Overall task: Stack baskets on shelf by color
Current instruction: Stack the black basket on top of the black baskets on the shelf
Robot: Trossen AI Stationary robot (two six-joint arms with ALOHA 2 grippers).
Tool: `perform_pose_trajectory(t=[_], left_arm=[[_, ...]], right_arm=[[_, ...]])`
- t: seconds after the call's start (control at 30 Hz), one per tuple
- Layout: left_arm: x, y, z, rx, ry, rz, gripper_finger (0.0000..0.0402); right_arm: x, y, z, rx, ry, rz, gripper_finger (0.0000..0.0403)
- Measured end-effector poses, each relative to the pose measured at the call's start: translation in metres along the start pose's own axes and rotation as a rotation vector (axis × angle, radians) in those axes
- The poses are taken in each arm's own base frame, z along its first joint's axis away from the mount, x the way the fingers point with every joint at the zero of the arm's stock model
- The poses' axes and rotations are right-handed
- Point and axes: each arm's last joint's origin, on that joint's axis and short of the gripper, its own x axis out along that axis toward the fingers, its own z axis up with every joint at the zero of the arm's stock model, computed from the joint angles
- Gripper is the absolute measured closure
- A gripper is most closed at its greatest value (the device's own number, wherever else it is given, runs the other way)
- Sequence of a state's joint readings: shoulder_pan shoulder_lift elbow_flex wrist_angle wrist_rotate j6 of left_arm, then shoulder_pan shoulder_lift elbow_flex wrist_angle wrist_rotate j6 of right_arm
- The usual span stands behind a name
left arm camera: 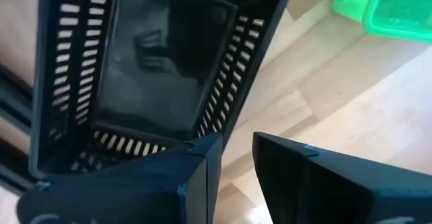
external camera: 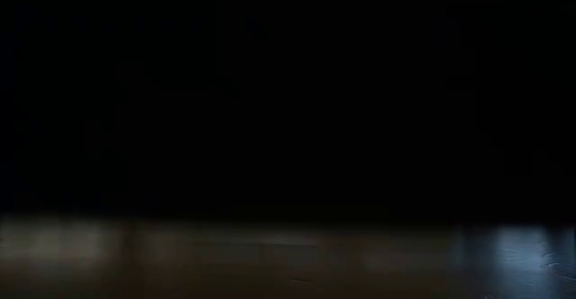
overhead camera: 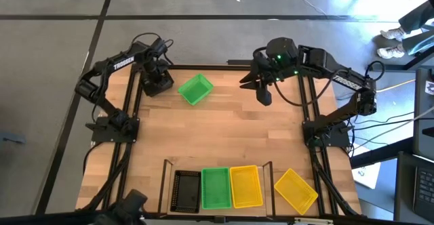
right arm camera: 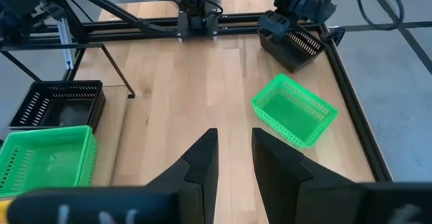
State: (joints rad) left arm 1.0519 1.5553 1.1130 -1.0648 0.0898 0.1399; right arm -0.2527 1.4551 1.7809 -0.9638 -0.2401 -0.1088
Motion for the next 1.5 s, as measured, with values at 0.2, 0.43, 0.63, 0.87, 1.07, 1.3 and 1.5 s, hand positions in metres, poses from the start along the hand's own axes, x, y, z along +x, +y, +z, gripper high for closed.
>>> perform_pose_trajectory(t=[0.2, 0.43, 0.63, 0.87, 1.07, 1.3, 1.5], left_arm=[[0.013, 0.002, 0.004, 0.049, 0.047, -0.008, 0.0324], [0.024, 0.003, 0.008, 0.068, 0.088, -0.016, 0.0324], [0.025, 0.003, 0.009, 0.098, 0.087, 0.014, 0.0324], [0.025, 0.003, 0.008, 0.106, 0.097, 0.028, 0.0324], [0.025, 0.003, 0.008, 0.106, 0.103, 0.026, 0.0324], [0.025, 0.002, 0.008, 0.103, 0.096, -0.013, 0.0324], [0.025, 0.002, 0.008, 0.097, 0.094, -0.024, 0.0324]], right_arm=[[0.0, 0.0, 0.0, 0.027, 0.0, 0.001, 0.0315], [0.0, 0.0, 0.0, 0.051, 0.0, 0.001, 0.0315], [0.0, 0.0, 0.0, 0.051, -0.001, 0.0, 0.0315], [0.0, 0.0, 0.0, 0.054, -0.001, 0.0, 0.0315], [0.0, 0.0, 0.0, 0.055, -0.001, -0.002, 0.0315], [0.0, 0.0, 0.0, 0.055, -0.001, -0.002, 0.0315], [0.0, 0.0, 0.0, 0.055, -0.001, -0.002, 0.0315]])
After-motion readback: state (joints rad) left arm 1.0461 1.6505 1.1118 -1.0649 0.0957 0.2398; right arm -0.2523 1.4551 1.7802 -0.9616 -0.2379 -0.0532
